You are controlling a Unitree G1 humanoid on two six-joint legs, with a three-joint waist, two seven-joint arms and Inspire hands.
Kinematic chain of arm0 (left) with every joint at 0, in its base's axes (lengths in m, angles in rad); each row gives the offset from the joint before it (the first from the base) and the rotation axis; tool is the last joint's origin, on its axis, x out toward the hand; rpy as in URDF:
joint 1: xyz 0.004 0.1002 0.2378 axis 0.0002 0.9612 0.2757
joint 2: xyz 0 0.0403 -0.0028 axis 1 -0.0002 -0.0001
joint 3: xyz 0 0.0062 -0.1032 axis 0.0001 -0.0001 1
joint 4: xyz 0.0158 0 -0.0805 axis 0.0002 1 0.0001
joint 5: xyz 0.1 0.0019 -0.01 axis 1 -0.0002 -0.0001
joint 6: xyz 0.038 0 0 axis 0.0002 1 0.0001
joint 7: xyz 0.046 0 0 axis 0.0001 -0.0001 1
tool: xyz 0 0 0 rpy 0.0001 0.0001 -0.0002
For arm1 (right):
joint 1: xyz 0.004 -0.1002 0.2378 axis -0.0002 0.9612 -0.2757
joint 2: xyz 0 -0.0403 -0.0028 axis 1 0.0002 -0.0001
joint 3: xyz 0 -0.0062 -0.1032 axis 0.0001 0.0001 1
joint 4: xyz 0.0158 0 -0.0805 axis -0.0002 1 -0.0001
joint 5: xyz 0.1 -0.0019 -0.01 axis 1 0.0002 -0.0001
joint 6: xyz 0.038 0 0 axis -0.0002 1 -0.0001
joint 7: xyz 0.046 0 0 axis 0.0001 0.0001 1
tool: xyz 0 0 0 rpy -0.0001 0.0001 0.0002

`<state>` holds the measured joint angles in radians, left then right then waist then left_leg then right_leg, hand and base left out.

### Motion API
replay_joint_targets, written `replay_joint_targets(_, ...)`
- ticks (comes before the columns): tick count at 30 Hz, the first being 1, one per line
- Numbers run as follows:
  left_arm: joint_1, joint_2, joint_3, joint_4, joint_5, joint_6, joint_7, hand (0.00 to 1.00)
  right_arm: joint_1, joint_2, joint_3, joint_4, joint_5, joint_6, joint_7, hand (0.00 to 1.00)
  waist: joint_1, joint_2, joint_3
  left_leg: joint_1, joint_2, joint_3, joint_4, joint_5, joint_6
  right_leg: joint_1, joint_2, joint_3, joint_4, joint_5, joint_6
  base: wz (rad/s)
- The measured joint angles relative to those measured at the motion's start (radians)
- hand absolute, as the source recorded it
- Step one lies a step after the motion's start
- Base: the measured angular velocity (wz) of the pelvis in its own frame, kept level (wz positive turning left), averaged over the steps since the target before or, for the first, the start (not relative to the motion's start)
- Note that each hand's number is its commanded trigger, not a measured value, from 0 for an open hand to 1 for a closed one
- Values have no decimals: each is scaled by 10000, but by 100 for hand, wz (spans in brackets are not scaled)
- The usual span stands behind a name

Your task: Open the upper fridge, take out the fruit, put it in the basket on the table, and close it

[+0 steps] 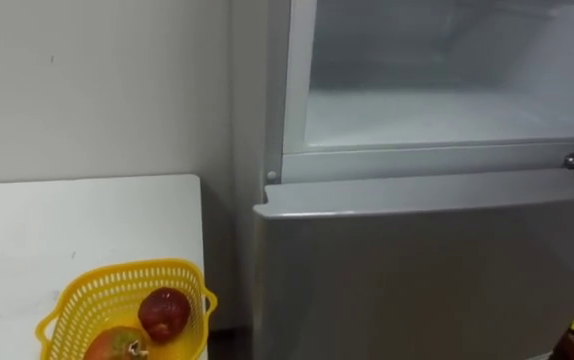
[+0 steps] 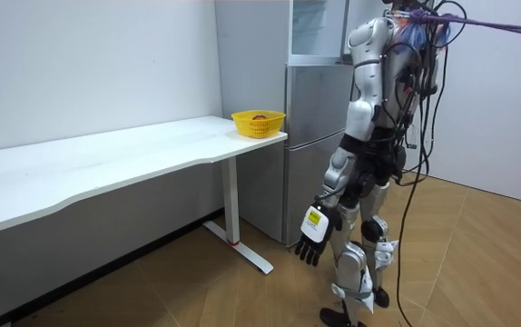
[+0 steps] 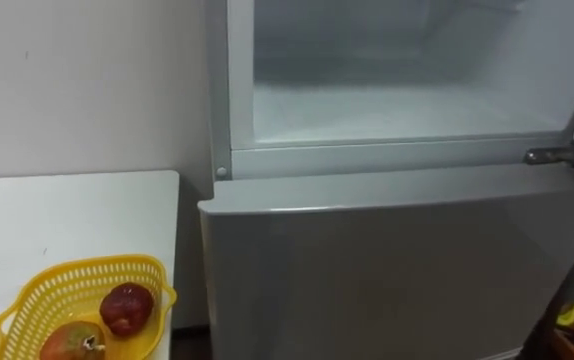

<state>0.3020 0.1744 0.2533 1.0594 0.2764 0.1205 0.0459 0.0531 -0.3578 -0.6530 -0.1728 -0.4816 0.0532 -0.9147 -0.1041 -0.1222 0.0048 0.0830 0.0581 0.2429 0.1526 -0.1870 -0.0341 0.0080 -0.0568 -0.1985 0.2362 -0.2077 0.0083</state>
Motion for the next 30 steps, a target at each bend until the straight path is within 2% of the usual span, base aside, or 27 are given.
replay_joint_targets(2, -4, 14, 0, 64, -21, -127, -1, 0, 4, -24, -53, -105, -752, -118, -17, 0, 1, -145, 25, 5, 3, -20, 18, -1, 0, 51, 8, -22, -45, 4, -2, 8)
replay_joint_targets(3, -37, 32, -1, 213, -28, -212, -2, 0, 8, -25, -66, -258, -1163, -188, -20, 0, -5, -179, -12, 2, 9, -36, 23, -1, 0, 108, 32, -20, -157, 43, 10, 4)
replay_joint_targets(8, -320, 179, -119, 725, -96, -371, 6, 0, -4, -158, 92, -518, -2584, -593, 7, 0, 51, -246, -27, -39, 5, -94, 0, -5, 1, 111, 27, -82, -162, 69, 20, 3)
replay_joint_targets(11, -523, 264, -685, 703, -109, -453, -32, 0, -47, -565, 490, -1044, -3087, -648, 248, 0, 66, -149, -34, -81, 5, -100, 1, -4, 1, 105, 24, -109, -141, 91, 17, 1)
replay_joint_targets(15, -695, 289, -735, 714, -107, -644, -180, 0, -70, -1131, 1176, -1930, -3622, -965, 839, 0, 211, 29, -56, -10, 6, -77, 0, -4, 1, 145, 38, -31, -150, 92, 15, -4)
replay_joint_targets(17, -728, 302, -721, 713, -103, -705, -187, 0, -184, -1172, 1369, -2016, -3981, -1166, 1135, 0, 293, 27, -60, 8, 6, -81, 2, -3, 0, 251, 38, -53, -155, 92, 16, 2)
replay_joint_targets(21, -745, 309, -737, 762, -102, -762, -176, 0, -360, -1171, 2099, -1998, -4692, -1170, 1931, 0, 589, -34, -24, 53, 6, -123, 2, -2, 0, 318, 38, -101, -162, 93, 14, 3)
replay_joint_targets(25, -775, 347, -811, 824, -105, -756, -153, 0, -364, -1172, 2561, -1931, -4889, -1176, 2463, 0, 739, -130, 25, -5, 1, -282, 27, -2, 0, 327, 29, -241, -312, 94, 13, 14)
replay_joint_targets(30, -779, 406, -833, 1018, -70, -756, -154, 0, -363, -1168, 3185, -1872, -4844, -1216, 3014, 0, 949, -78, 54, -15, -1, -323, 29, -3, 1, 443, 32, -307, -337, 130, 32, 3)
